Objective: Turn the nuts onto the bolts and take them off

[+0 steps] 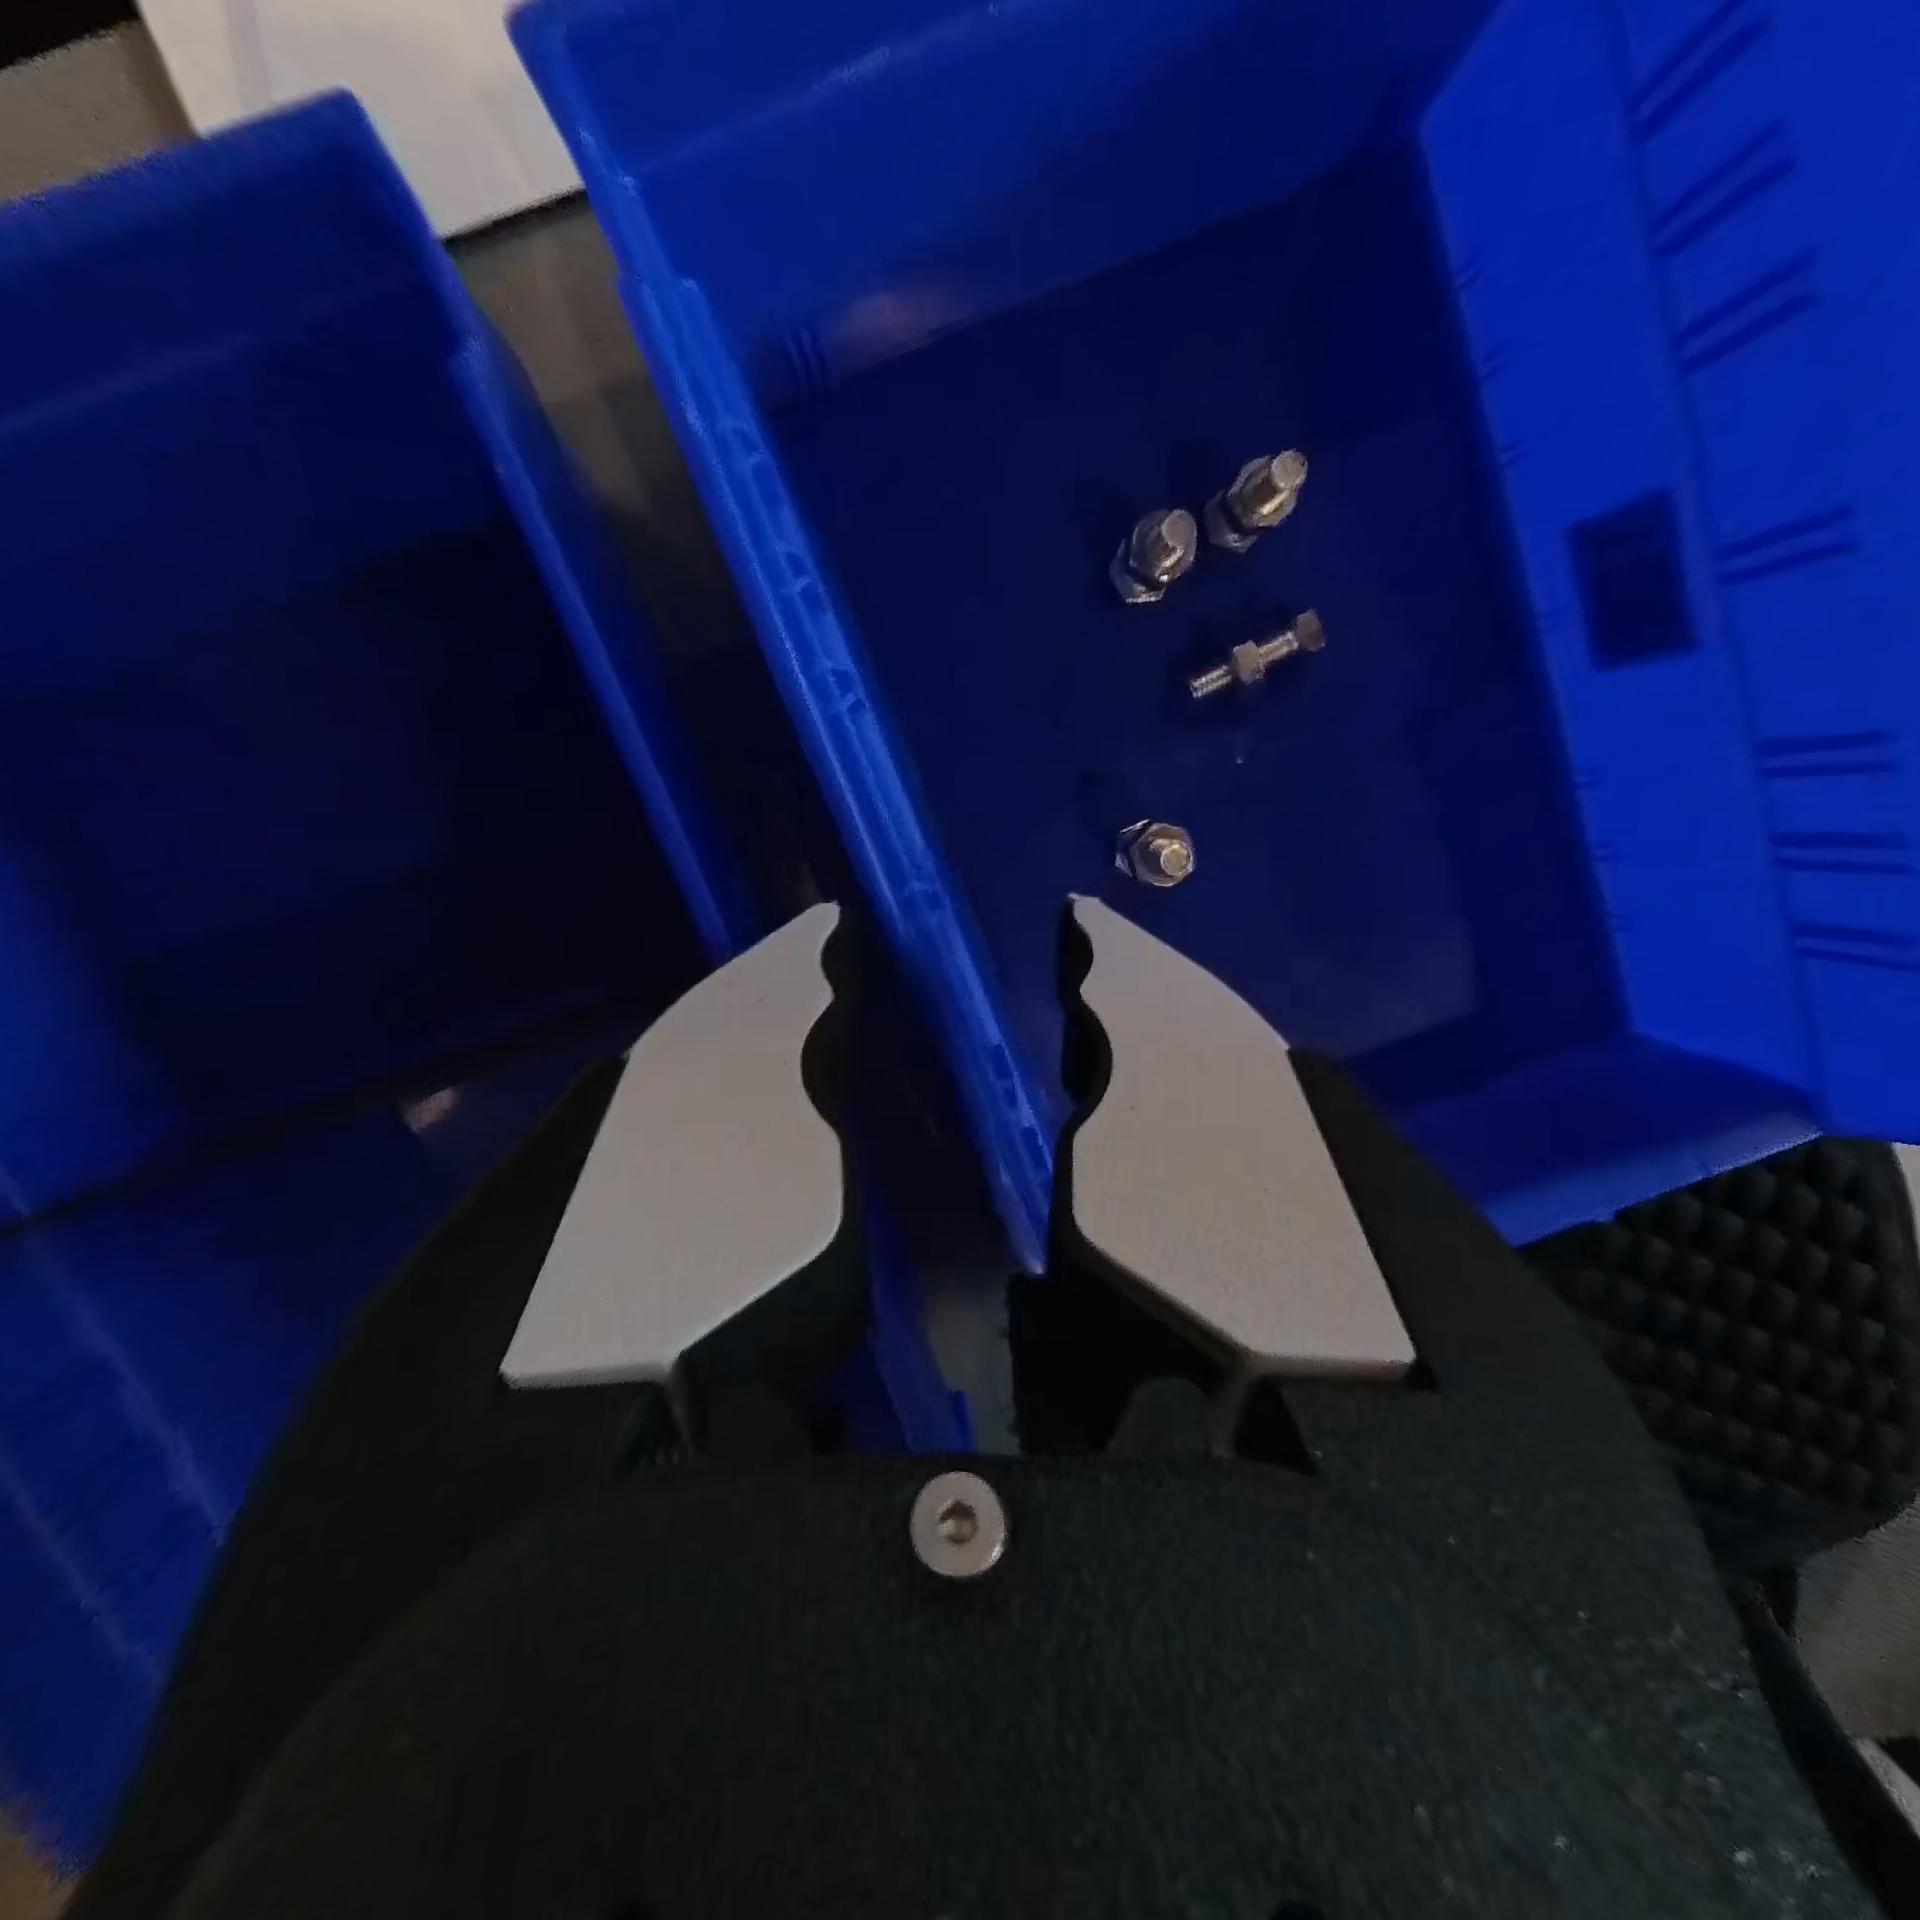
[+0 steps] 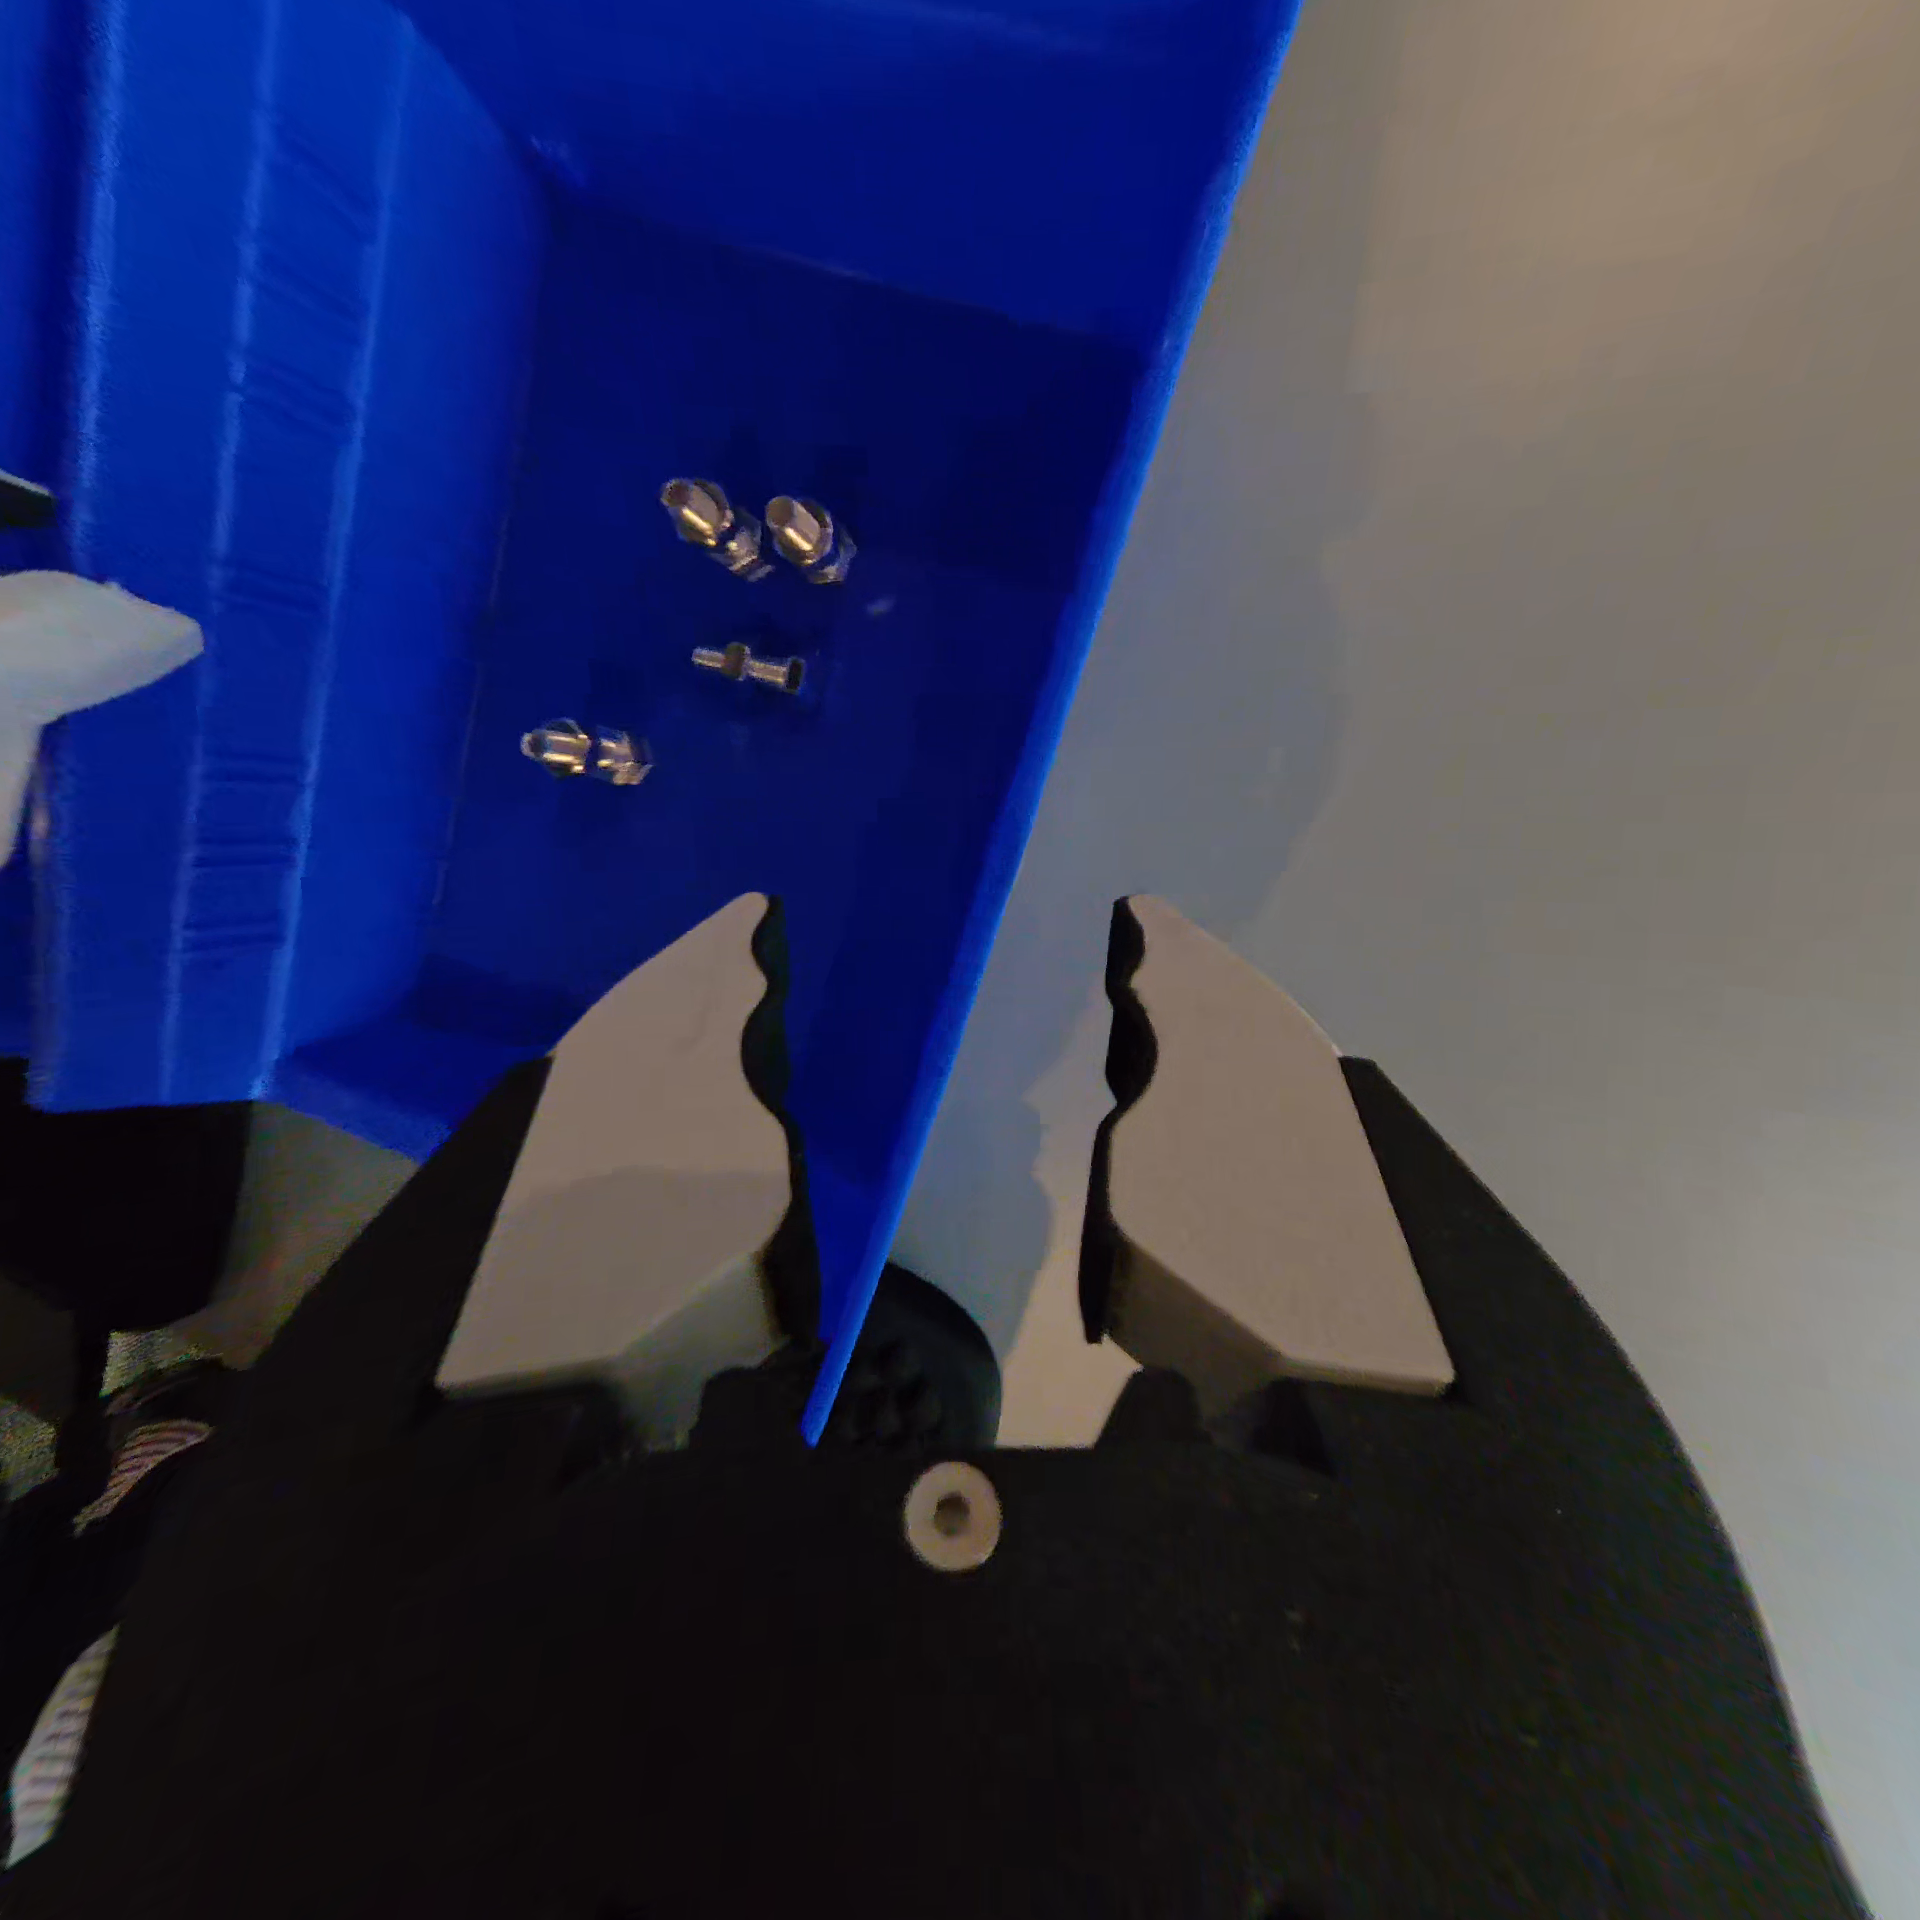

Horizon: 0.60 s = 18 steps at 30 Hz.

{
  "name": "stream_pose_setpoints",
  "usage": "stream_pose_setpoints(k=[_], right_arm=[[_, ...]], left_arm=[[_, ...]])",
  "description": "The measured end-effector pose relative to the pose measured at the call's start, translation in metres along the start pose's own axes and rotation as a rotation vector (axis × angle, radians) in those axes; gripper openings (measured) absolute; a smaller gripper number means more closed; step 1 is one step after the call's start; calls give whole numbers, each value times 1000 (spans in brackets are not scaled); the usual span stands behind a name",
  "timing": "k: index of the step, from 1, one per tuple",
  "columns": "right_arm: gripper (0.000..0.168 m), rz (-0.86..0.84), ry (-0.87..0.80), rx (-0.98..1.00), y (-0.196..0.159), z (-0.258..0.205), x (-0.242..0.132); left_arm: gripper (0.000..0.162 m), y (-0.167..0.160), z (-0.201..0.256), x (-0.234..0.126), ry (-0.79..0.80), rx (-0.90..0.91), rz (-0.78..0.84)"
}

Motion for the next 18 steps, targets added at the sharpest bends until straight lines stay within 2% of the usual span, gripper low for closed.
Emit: stream_pose_setpoints(k=[5,7,11,15,18], right_arm=[[53,-49,-60,-9,-7,4,26],[46,-72,-81,-13,-11,6,34],[28,-104,-98,-23,-16,6,45],[6,-134,-59,-31,-21,-1,53],[5,-142,-66,-43,-22,-1,53]], left_arm=[[34,-5,-8,19,49,15,-49],[32,-4,-10,20,67,22,-58],[18,-8,-15,22,140,55,-148],[19,-11,-14,25,164,50,-232],[18,-11,-14,27,176,46,-259]])
Point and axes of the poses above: each gripper's, where its closed fingertips meet, x out along the fingers, y out of its top, z = x × y across the jaws, the point moved 1 cm from there along -x, back along the fingers, and after that the axes turned 14 degrees about -y, right-handed, at the moved point
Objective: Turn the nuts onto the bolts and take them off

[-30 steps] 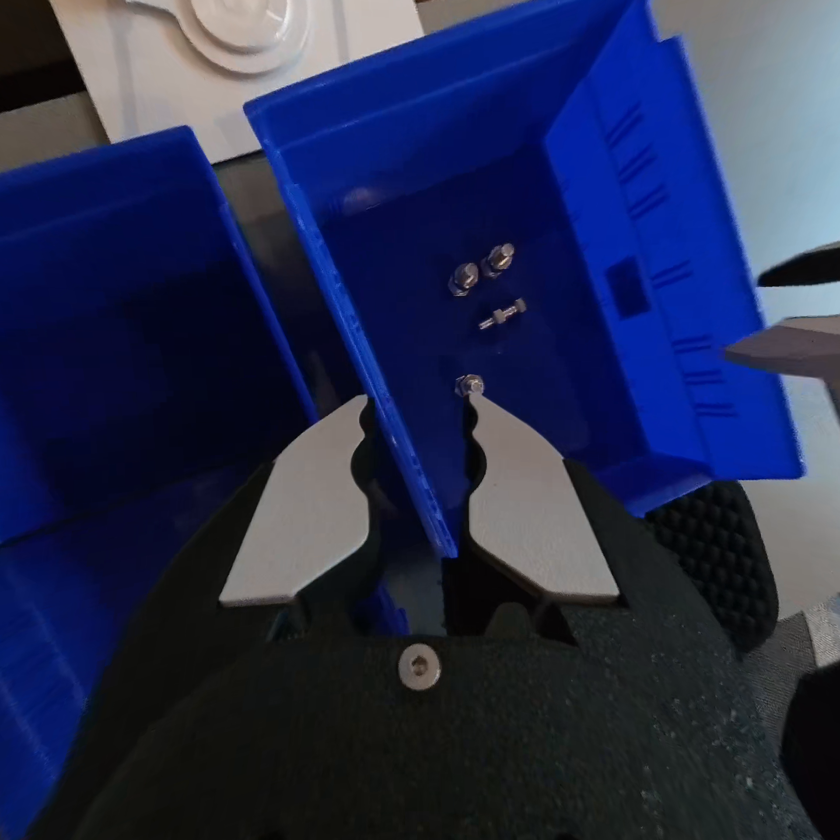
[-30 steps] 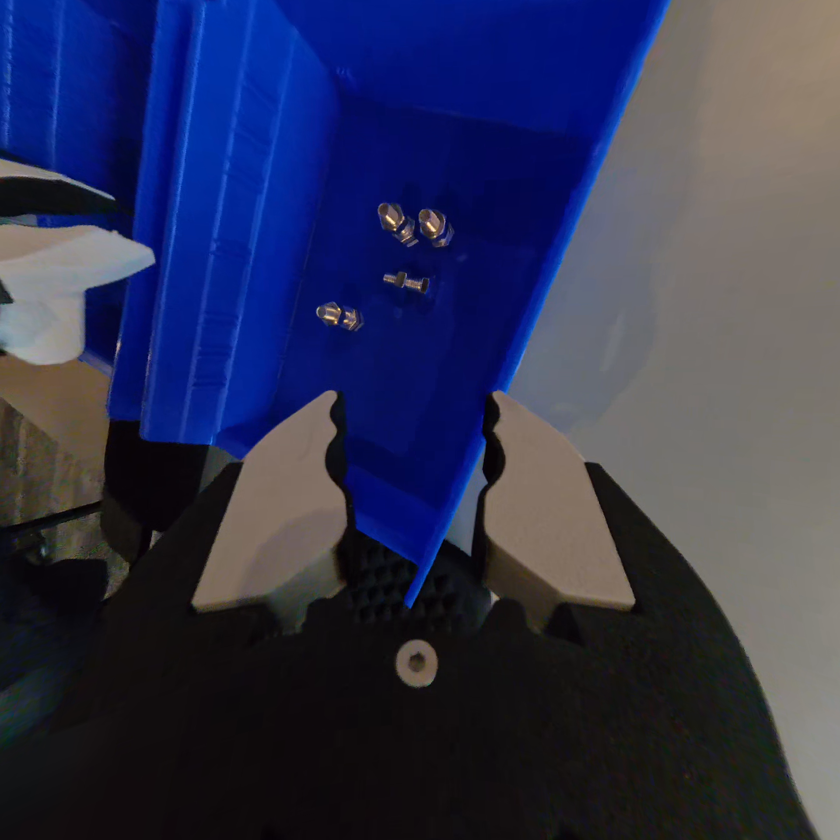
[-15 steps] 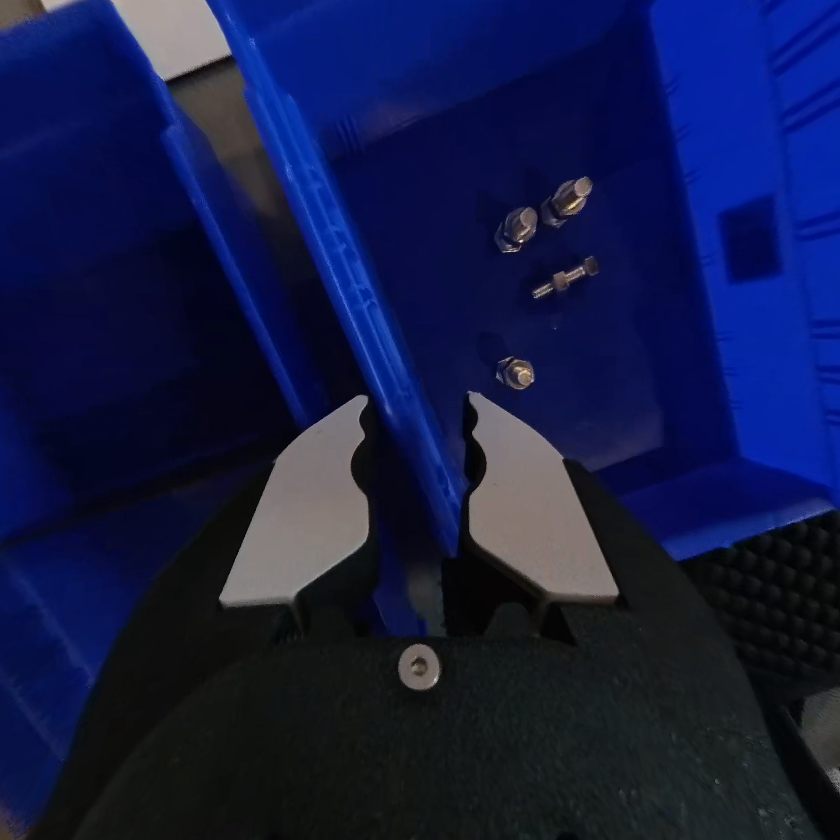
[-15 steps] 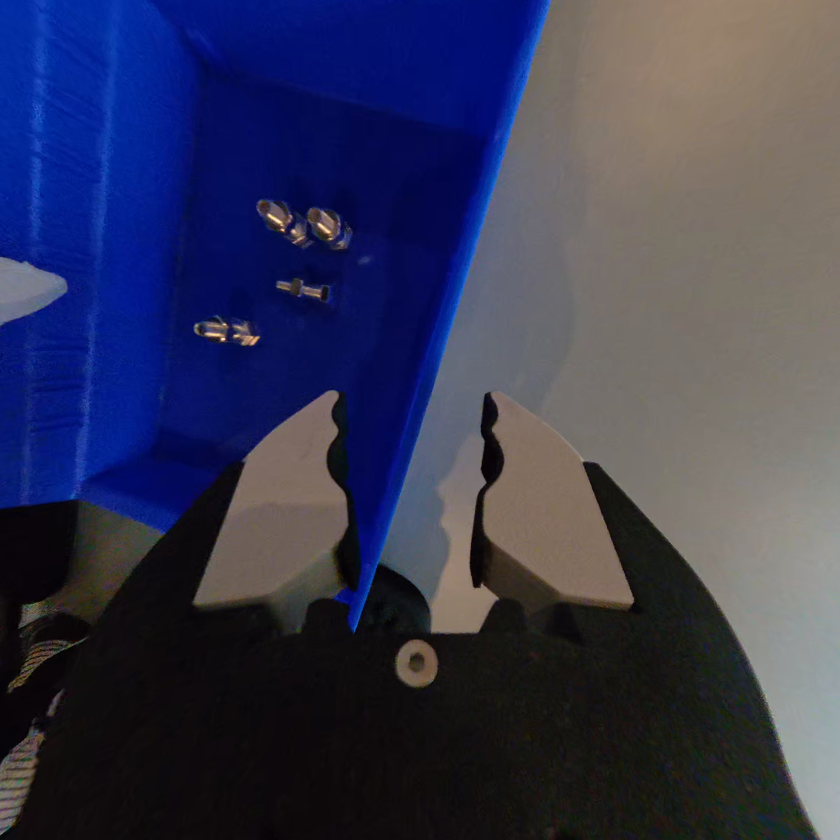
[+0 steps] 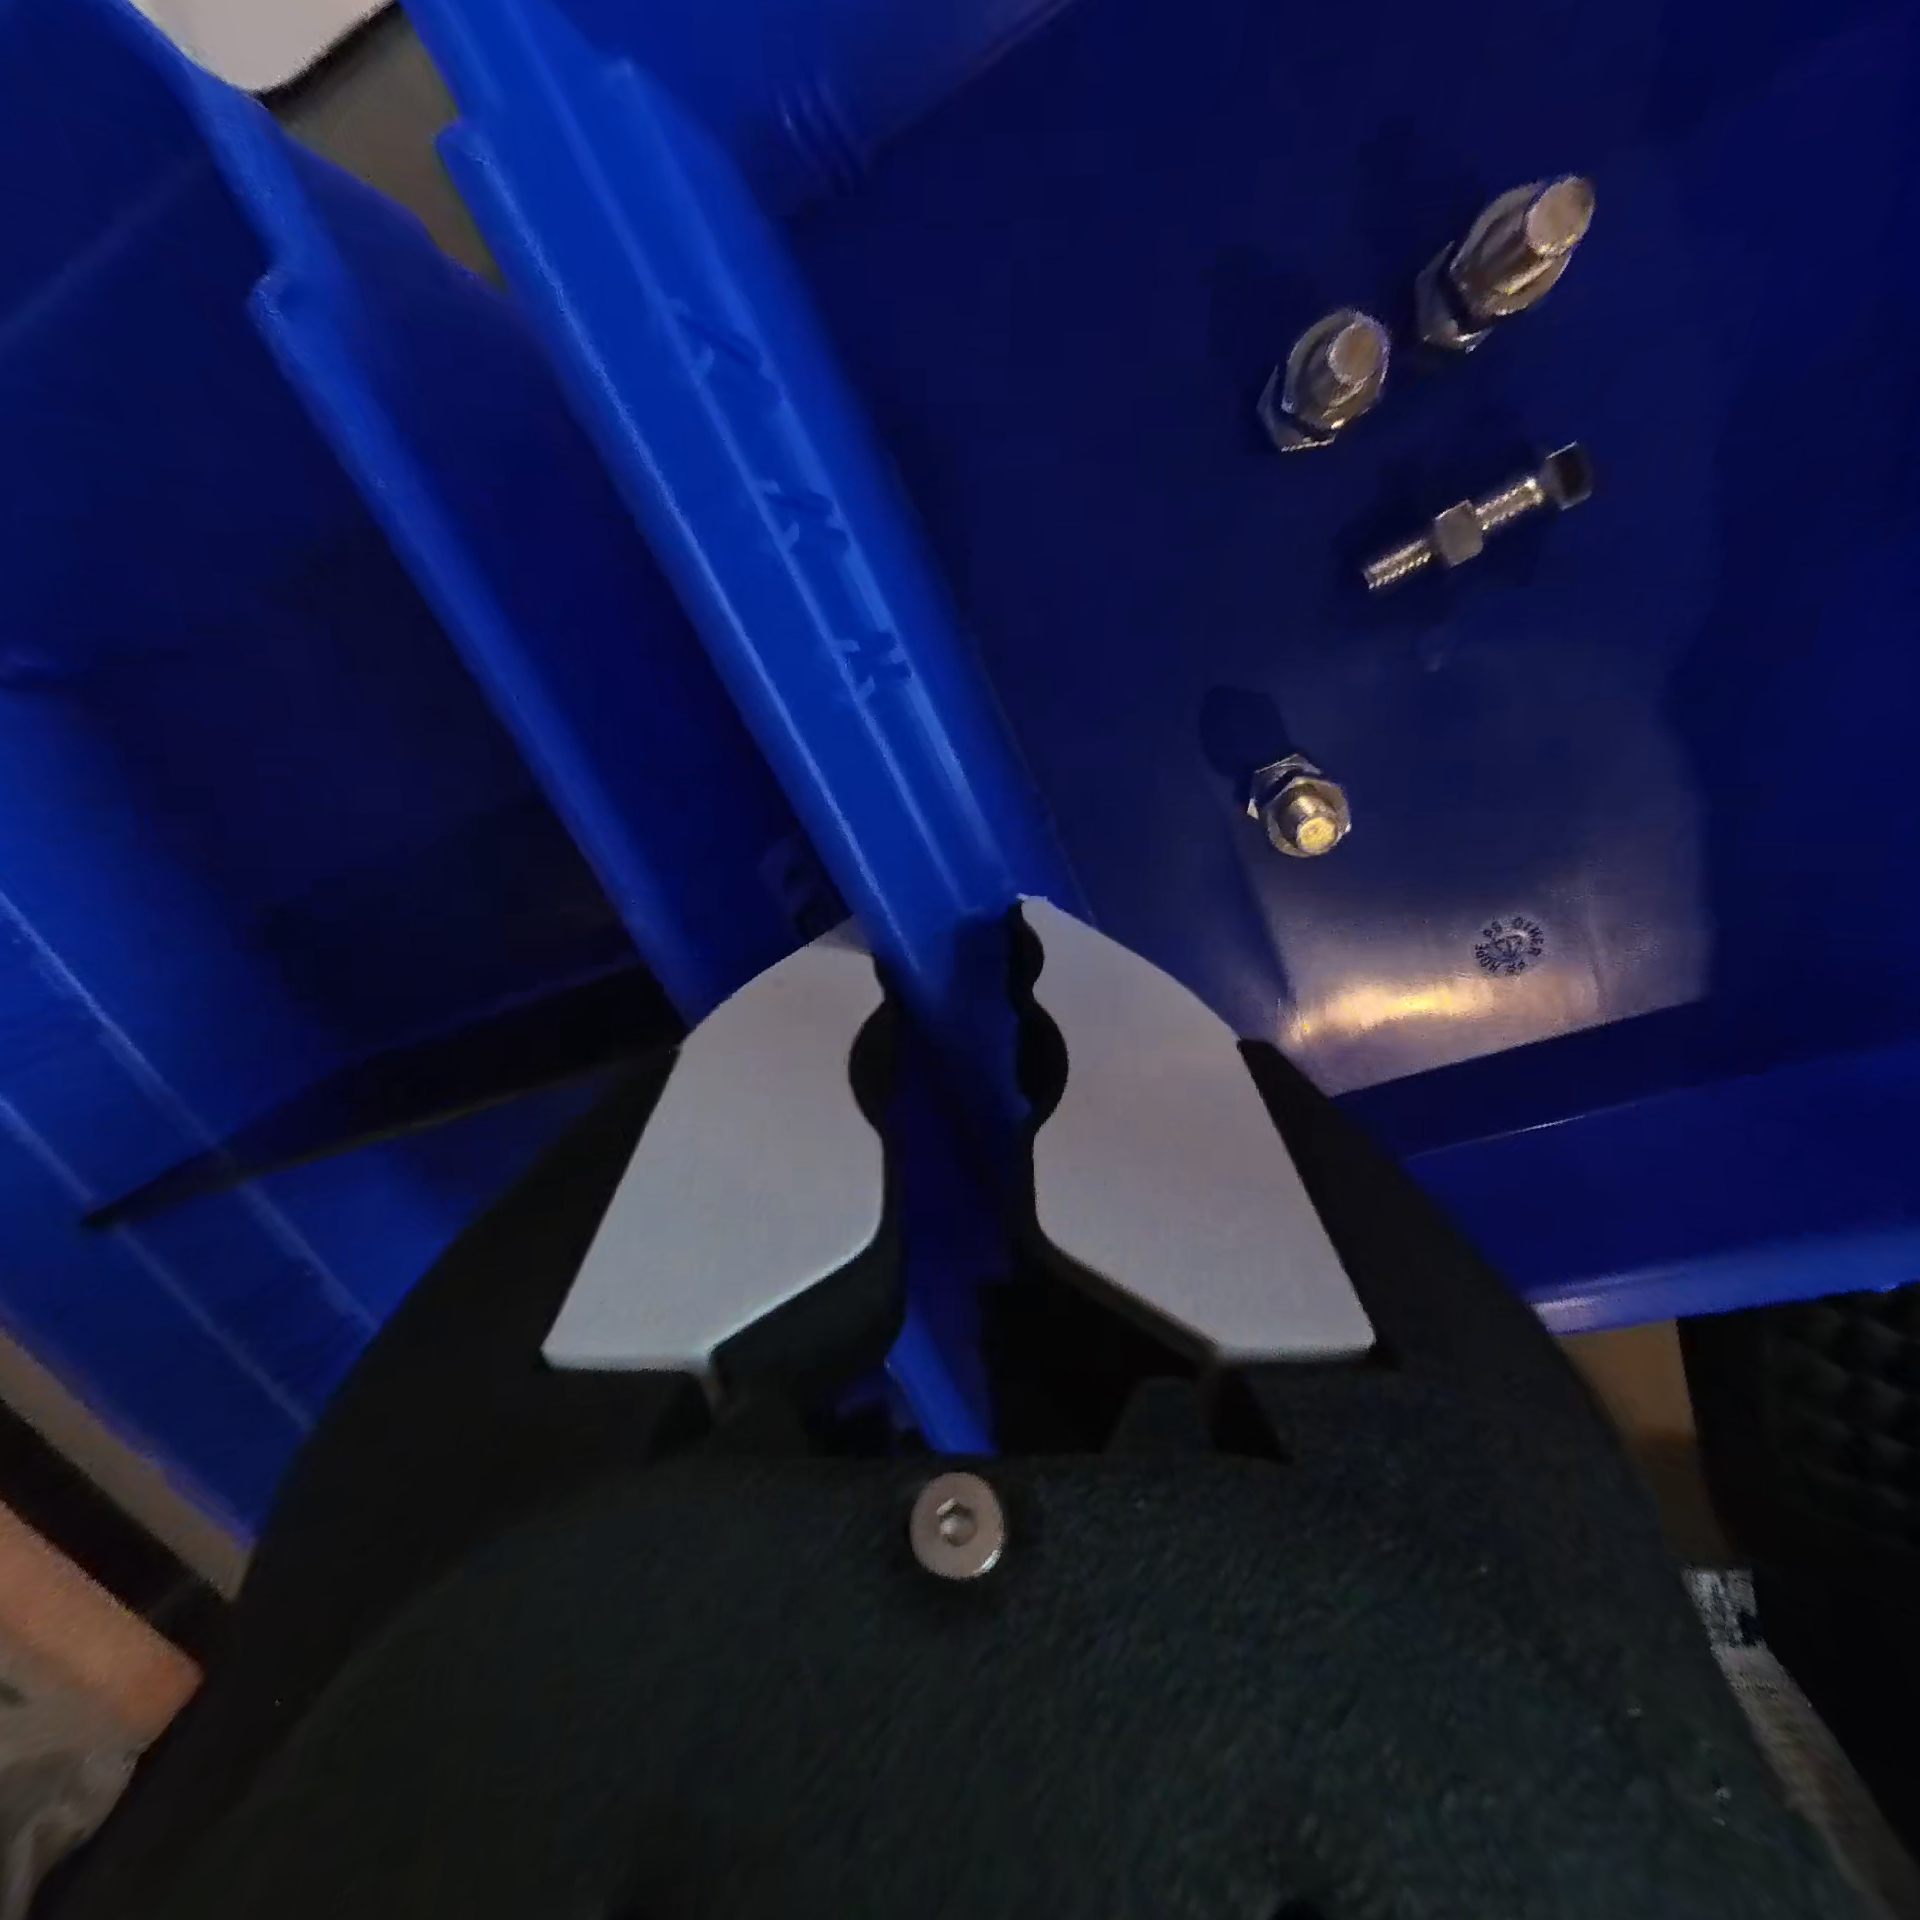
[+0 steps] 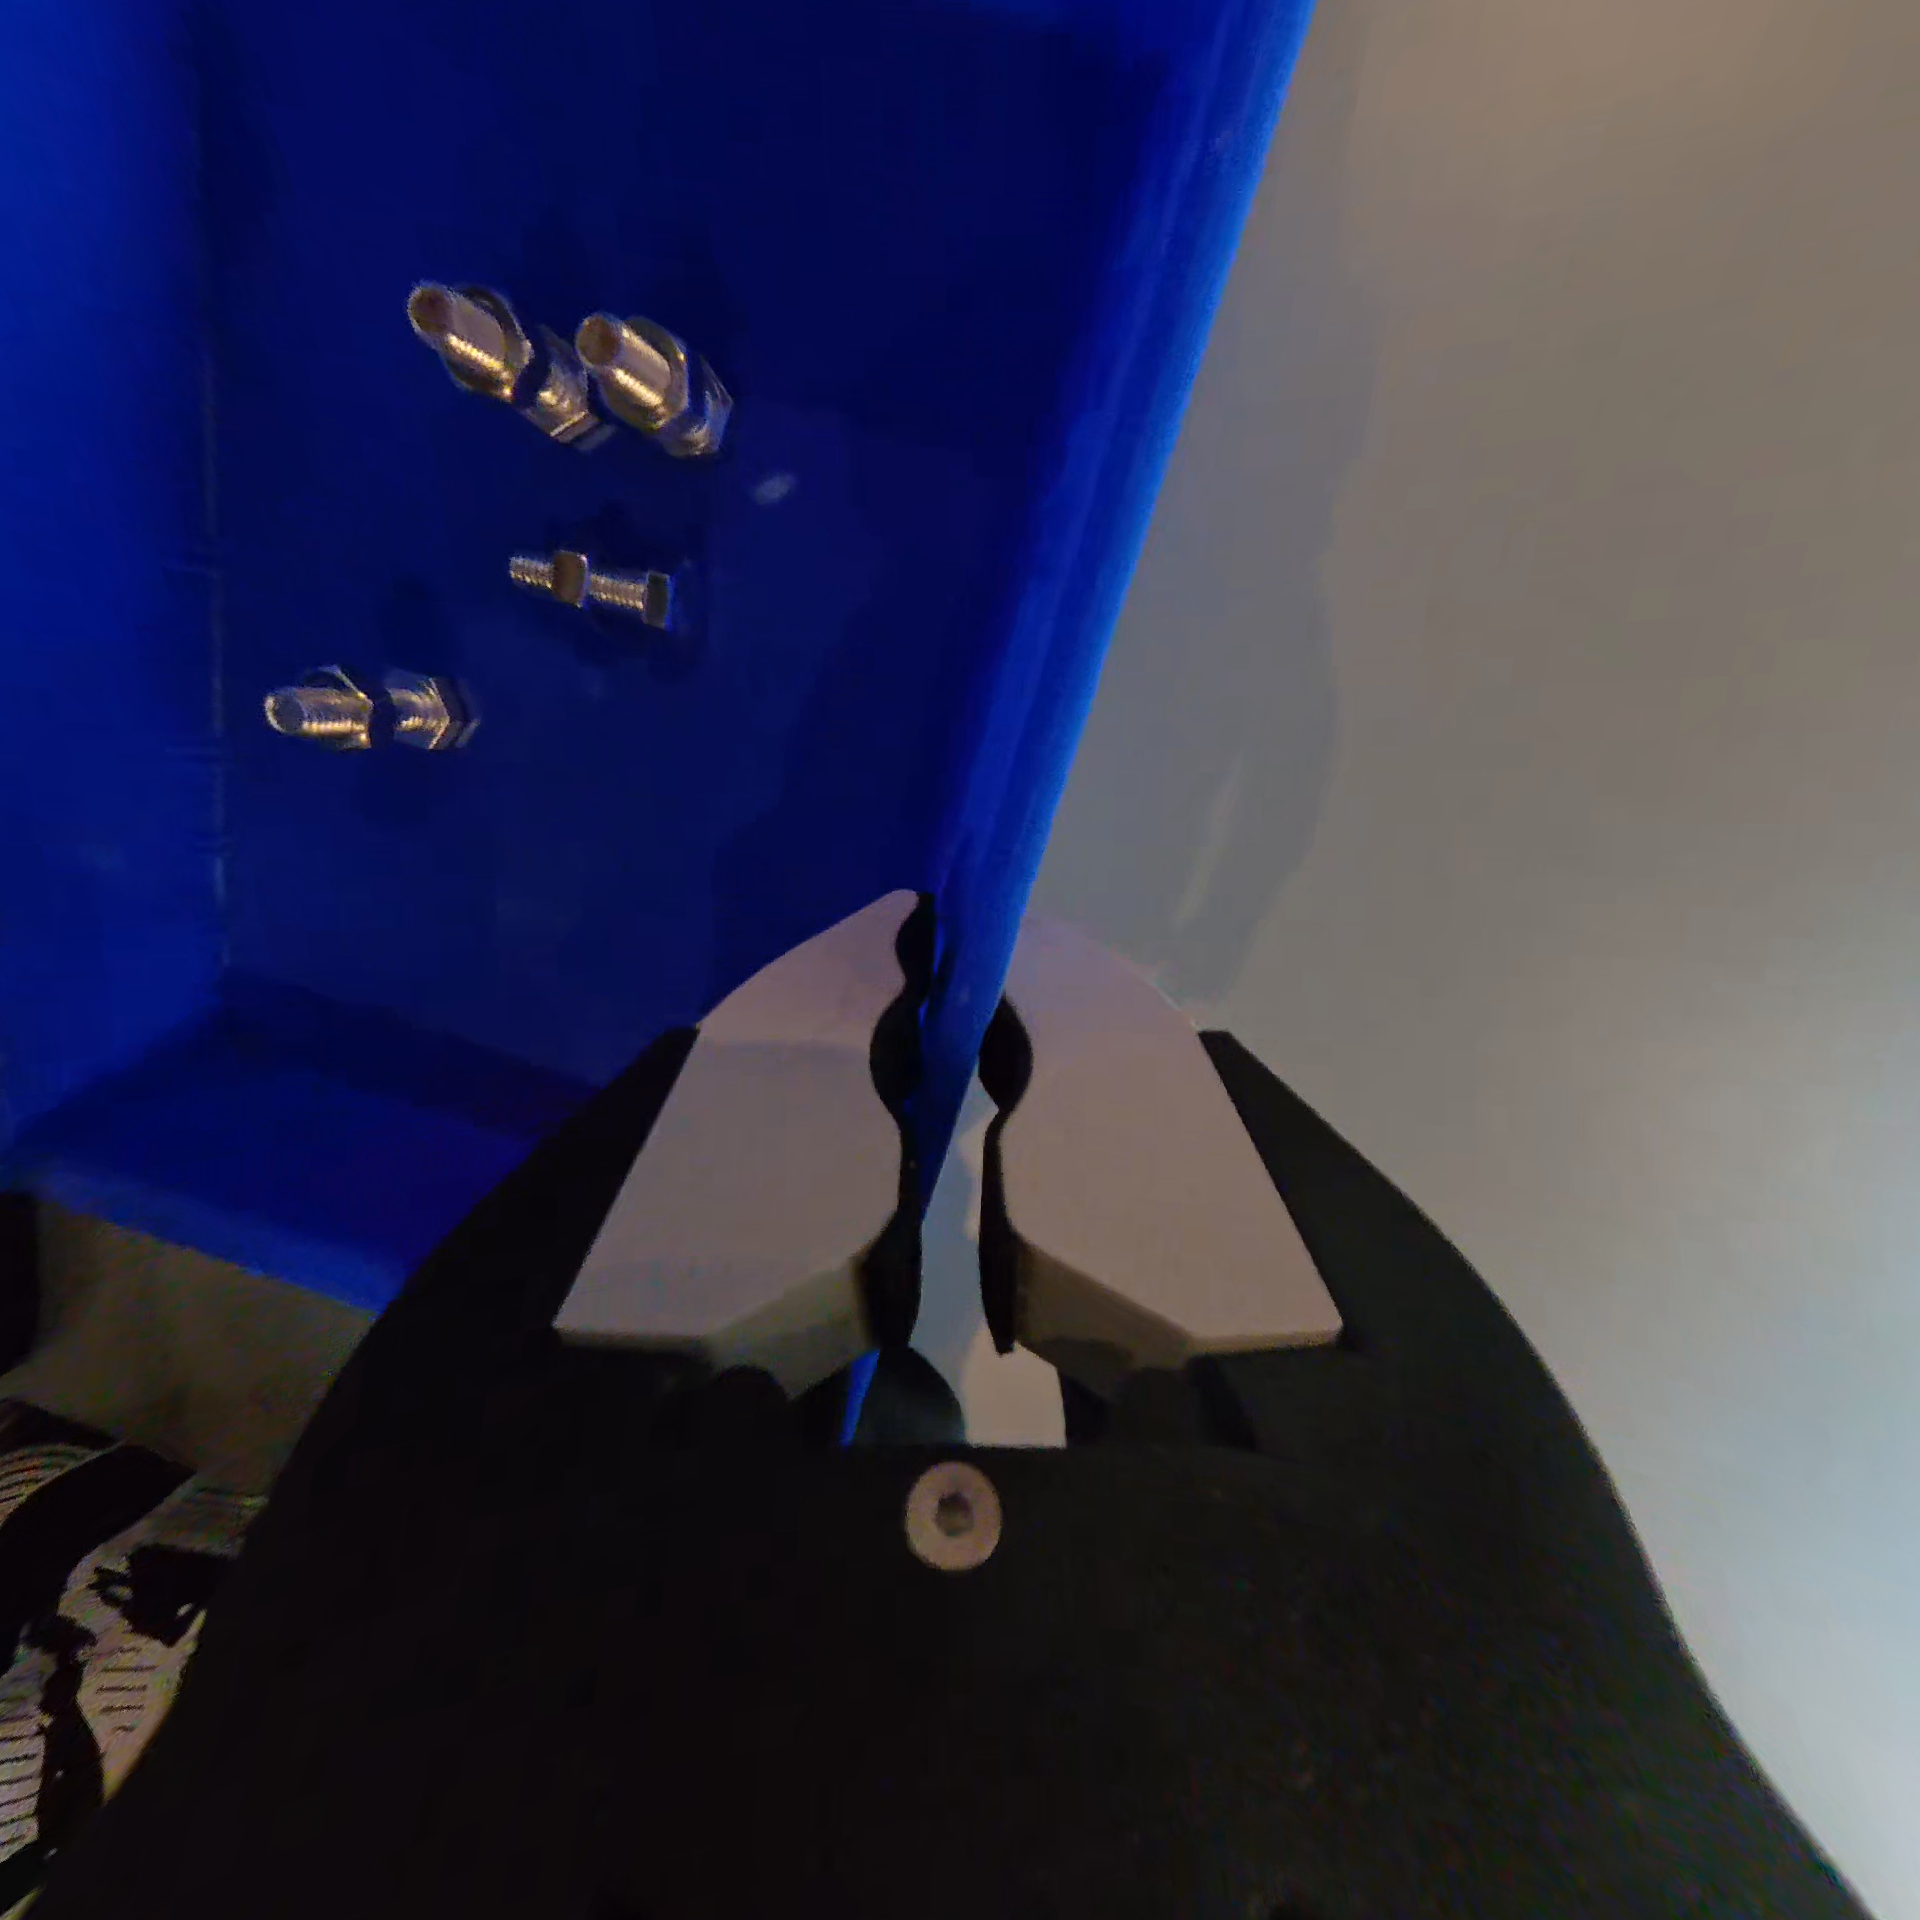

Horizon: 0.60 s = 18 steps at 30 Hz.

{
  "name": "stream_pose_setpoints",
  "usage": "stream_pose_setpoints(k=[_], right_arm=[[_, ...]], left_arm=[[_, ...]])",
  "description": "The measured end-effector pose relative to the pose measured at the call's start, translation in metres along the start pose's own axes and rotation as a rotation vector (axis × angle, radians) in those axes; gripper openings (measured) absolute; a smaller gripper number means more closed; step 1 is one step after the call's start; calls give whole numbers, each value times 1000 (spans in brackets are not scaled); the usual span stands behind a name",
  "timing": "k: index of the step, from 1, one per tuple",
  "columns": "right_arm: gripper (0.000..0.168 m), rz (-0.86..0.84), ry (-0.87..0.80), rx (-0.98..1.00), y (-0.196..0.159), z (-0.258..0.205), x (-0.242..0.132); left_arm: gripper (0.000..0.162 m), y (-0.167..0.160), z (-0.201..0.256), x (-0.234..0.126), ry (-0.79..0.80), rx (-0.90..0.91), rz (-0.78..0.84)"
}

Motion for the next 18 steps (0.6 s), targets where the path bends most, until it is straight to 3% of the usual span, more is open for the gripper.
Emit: stream_pose_setpoints(k=[8,18], right_arm=[[6,-20,-58,-12,-11,8,-7],[6,-88,-156,-1,-16,24,-65]], left_arm=[[9,11,17,-12,-108,36,71],[10,20,33,-47,-187,118,19]])
Point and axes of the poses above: each gripper's, where its closed fingertips meet, x out along the fingers, y out of its top, z = x × y across the jaws, the point moved 1 cm from there along -x, back along the fingers, and after that the axes turned 14 degrees about -y, right-handed, at the moved point
